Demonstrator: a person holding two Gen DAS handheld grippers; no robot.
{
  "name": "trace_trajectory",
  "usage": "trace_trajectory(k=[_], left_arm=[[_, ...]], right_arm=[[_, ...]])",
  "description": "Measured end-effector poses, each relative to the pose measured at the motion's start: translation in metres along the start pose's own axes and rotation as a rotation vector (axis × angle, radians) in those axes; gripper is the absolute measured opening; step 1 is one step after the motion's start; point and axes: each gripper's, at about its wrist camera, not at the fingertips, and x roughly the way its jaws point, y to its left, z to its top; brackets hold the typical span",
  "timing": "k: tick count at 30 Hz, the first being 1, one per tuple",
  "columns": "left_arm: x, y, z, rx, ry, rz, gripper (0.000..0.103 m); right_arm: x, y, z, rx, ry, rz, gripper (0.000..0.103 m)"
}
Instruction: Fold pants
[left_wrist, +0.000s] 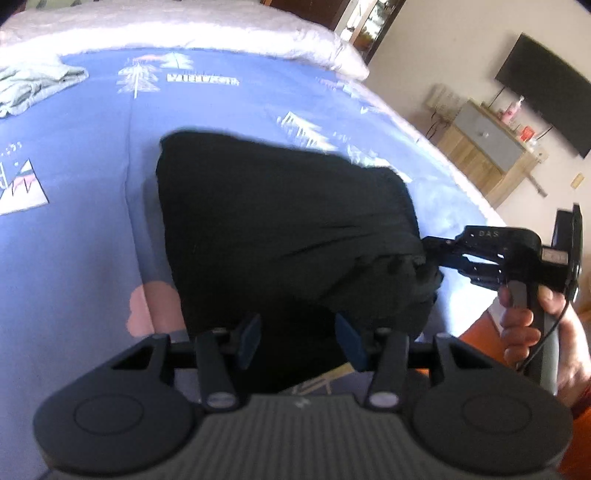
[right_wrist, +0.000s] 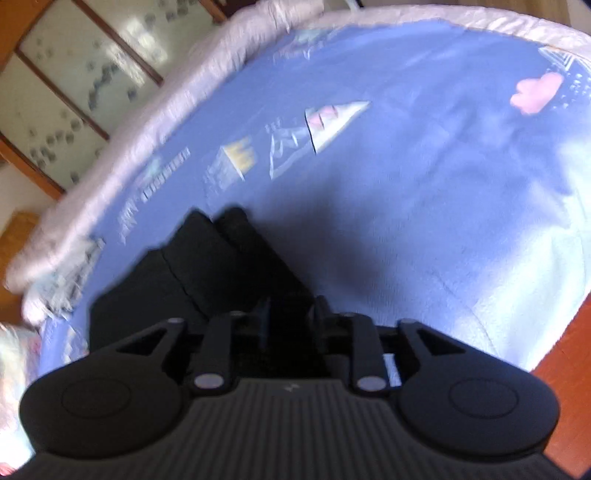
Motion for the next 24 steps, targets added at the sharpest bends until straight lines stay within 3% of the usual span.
trace_trajectory(k=[4, 6, 10, 14, 17, 21, 24], left_arm=[[-0.019, 0.003, 0.014, -0.050, -0.058, -0.046, 0.045], [-0.018, -0.001, 0.020, -0.044, -0.068, -0.049, 0.045], [0.006, -0.020, 0.025, 0.005, -0.025, -0.037, 0.045], [0.055, -0.024, 0.005, 0.047, 0.142, 0.084, 0.044], [0.053, -0.035, 0.001, 0.114, 0.118, 0.117, 0.044], [0.040, -0.034, 0.005, 0.072, 0.132, 0.117, 0.045], [0.021, -0.027, 0.001, 0.053, 0.117, 0.163, 0.052]], right_arm=[[-0.042, 0.019, 0.006, -0.101, -0.156, 0.001, 0.035], [-0.054, 0.030, 0.002, -0.138, -0.189, 0.050, 0.035], [-0.037, 0.046, -0.013, -0.212, -0.116, 0.137, 0.035], [0.021, 0.030, -0.025, -0.174, 0.059, 0.048, 0.030], [0.032, 0.021, -0.030, -0.150, 0.009, 0.082, 0.030], [0.019, 0.030, -0.023, -0.193, 0.026, 0.049, 0.033], [0.001, 0.023, -0.019, -0.100, 0.021, 0.126, 0.045]])
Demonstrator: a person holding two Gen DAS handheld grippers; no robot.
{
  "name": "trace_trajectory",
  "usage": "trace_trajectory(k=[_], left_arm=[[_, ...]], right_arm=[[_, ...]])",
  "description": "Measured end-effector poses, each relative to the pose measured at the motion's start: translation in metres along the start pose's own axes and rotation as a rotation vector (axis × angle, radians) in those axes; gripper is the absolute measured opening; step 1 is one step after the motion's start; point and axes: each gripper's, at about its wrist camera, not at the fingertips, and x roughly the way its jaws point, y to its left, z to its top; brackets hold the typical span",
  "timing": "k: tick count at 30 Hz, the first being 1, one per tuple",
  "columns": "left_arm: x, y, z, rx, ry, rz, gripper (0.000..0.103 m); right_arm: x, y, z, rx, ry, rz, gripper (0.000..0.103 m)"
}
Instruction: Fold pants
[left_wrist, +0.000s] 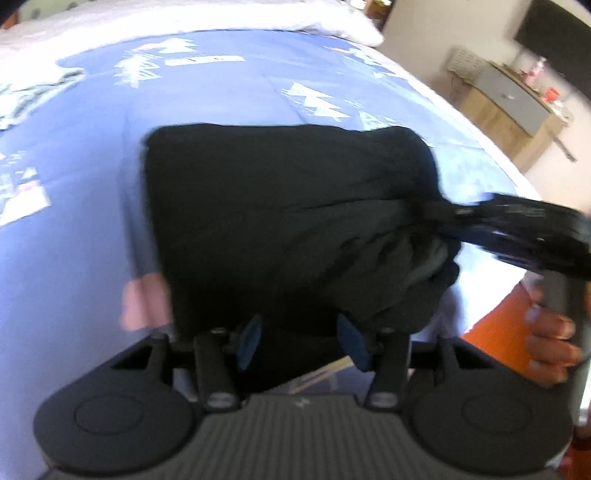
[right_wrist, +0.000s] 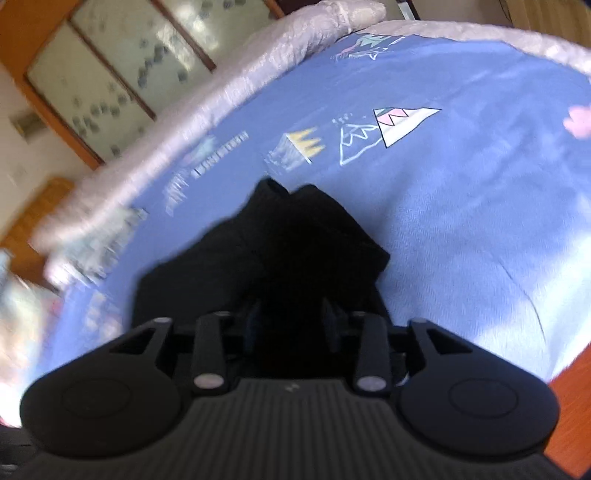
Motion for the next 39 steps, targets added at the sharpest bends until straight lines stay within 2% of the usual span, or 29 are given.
trace_trajectory(k=[1, 4, 8, 17, 29, 39], left_arm=[[-0.005, 0.002, -0.002, 0.003, -0.004, 0.036, 0.052], [-0.016, 0.009, -0.006, 0.005, -0.027, 0.115, 0.052], [-0.024, 0.016, -0.015, -0.016, -0.039, 0.184, 0.053], [-0.037, 0.032, -0.027, -0.058, -0.065, 0.233, 0.053], [-0.047, 0.036, -0.039, -0.076, -0.084, 0.248, 0.055], [-0.058, 0.031, -0.043, -0.061, -0.125, 0.267, 0.057]], right_arm=[[-0.010, -0.002, -0.002, 0.016, -0.009, 0.013, 0.049], [-0.025, 0.003, -0.014, 0.026, -0.003, 0.040, 0.050], [-0.034, 0.006, -0.025, 0.056, 0.055, 0.078, 0.050], [-0.033, 0.025, -0.044, 0.063, 0.105, 0.082, 0.050], [-0.033, 0.038, -0.056, 0.036, 0.126, 0.084, 0.050], [-0.042, 0.068, -0.070, -0.123, 0.091, 0.034, 0.050]])
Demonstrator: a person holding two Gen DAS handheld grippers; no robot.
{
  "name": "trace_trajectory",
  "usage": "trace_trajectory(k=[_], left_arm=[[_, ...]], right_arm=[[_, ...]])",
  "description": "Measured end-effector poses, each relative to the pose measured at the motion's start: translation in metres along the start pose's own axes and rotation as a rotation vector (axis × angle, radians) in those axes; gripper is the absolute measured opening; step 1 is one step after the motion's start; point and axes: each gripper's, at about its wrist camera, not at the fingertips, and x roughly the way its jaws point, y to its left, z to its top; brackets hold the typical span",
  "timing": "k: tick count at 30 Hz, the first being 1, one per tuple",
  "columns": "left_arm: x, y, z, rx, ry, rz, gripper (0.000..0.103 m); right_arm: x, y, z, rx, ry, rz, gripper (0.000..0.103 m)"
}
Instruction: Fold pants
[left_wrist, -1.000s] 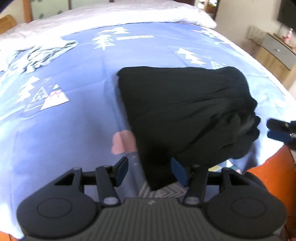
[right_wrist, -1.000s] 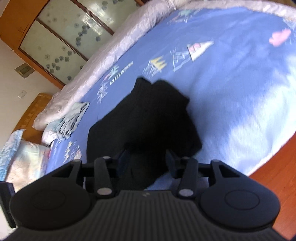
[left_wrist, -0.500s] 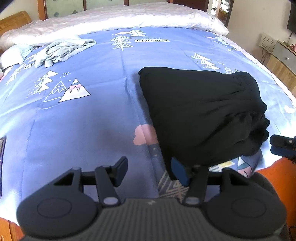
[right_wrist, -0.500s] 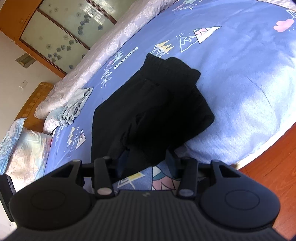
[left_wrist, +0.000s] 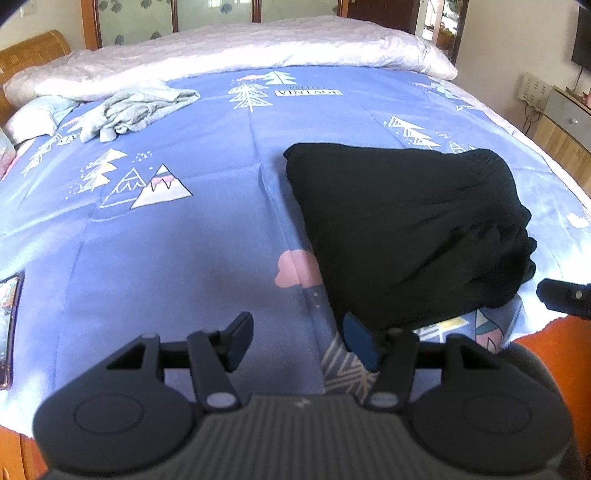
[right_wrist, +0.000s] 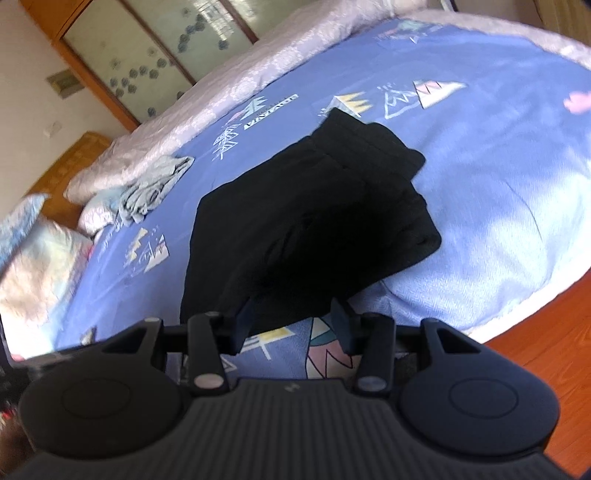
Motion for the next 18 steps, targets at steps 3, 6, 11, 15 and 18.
trace_trajectory(k=[3, 6, 11, 15, 18], left_arm=[[-0.006, -0.002, -0.001, 0.010, -0.020, 0.004, 0.057], [-0.010, -0.004, -0.002, 0.020, -0.035, 0.005, 0.058], [-0.010, -0.004, -0.003, 0.026, -0.037, 0.002, 0.058], [-0.006, -0.002, -0.004, 0.023, -0.025, 0.005, 0.058], [-0.001, 0.000, -0.005, 0.012, -0.011, 0.002, 0.060]], right_arm=[[0.000, 0.009, -0.004, -0.041, -0.006, -0.012, 0.050], [0.000, 0.014, -0.006, -0.061, -0.012, -0.022, 0.050], [0.003, 0.014, -0.009, -0.042, -0.007, -0.029, 0.050], [0.005, 0.010, -0.010, -0.013, 0.000, -0.029, 0.050], [0.007, 0.003, -0.010, 0.021, 0.008, -0.021, 0.050]])
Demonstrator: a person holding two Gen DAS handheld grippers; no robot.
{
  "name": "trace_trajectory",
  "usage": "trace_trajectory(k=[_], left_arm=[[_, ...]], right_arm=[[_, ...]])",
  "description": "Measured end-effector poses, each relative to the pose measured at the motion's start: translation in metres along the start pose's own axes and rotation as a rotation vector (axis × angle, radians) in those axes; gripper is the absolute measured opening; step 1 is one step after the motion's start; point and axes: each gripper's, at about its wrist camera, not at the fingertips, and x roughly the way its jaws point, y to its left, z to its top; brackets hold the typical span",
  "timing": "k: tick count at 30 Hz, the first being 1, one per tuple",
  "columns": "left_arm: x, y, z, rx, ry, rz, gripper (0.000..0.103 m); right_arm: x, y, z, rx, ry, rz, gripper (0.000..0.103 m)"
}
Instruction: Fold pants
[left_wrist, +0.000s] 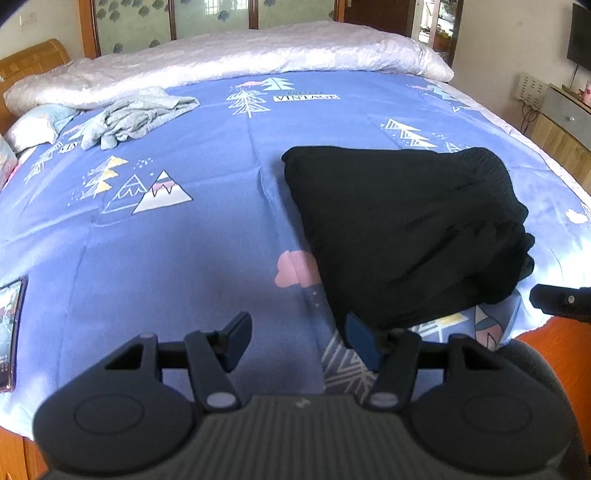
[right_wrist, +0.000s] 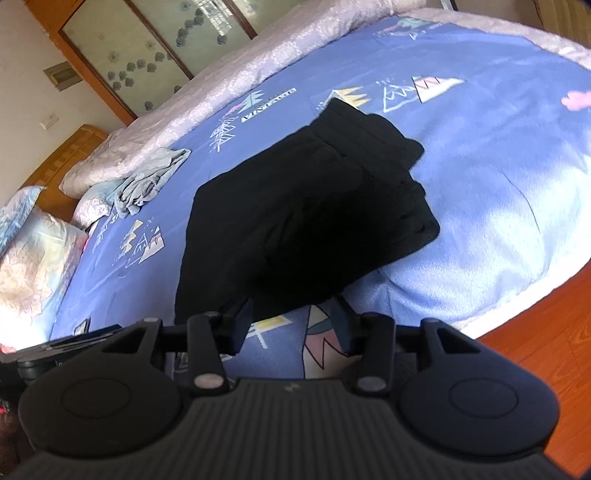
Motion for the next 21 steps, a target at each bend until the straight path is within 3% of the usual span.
trace_trajectory(k=[4, 6, 14, 21], left_arm=[[0.005, 0.009, 0.002, -0.042, 0.012, -0.025, 0.067], [0.006, 0.013, 0.005, -0.058, 0.008, -0.026, 0.076], [0.016, 0.011, 0.017, -0.065, 0.019, -0.051, 0.081], [0.027, 0.000, 0.025, -0.027, 0.033, -0.036, 0.088]], right_arm=[[-0.004, -0.013, 0.006, 0.040, -0.021, 0.007, 0.051], [-0.008, -0.019, 0.012, 0.048, -0.037, 0.004, 0.053], [-0.012, -0.040, 0.021, 0.082, -0.056, -0.016, 0.065], [-0.004, -0.053, 0.023, 0.119, -0.033, -0.007, 0.068]])
